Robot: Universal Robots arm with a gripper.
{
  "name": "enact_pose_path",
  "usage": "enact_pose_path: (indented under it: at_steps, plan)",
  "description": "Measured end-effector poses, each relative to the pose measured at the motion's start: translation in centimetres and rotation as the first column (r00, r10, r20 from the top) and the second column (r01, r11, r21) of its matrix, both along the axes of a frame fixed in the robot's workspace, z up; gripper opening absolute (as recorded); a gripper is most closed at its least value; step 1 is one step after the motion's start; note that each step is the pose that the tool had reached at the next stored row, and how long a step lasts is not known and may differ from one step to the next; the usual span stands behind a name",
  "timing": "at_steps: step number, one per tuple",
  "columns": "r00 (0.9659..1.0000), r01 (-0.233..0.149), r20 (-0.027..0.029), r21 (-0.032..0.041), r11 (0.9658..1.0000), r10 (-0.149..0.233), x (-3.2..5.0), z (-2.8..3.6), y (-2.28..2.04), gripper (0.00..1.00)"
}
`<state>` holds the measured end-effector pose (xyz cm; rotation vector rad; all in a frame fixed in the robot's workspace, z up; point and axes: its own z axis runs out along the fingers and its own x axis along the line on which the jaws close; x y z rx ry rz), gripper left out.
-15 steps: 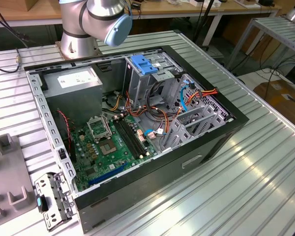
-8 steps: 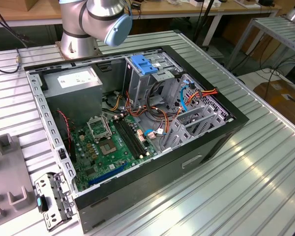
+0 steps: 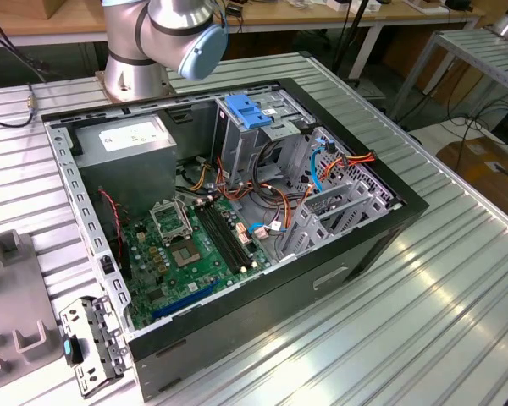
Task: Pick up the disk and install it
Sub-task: 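Pick up the disk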
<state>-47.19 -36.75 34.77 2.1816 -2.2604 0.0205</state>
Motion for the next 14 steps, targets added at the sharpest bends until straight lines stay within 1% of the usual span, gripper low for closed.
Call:
enact_pose_path:
  at_steps: [1,2,3,7,14]
  plan:
    - [0.9999,-0.011,0.0001,0.0001,0.9999,0.011,-0.01,-0.15,0.0,0.5]
    - [0.9992,-0.04,0.0,0.0,0.9992,0.04,-0.01,-0.49,-0.05,0.5]
    - [0.9988,-0.049,-0.0001,0.0,0.9988,0.049,-0.01,-0.71,-0.06,0.5]
    - [0.9987,-0.051,0.0002,0.0001,0.9987,0.051,-0.01,-1.31,-0.06,0.5]
    - [0.9987,-0.051,0.0004,0.0001,0.9987,0.051,0.0,-1.32,-0.06,0.5]
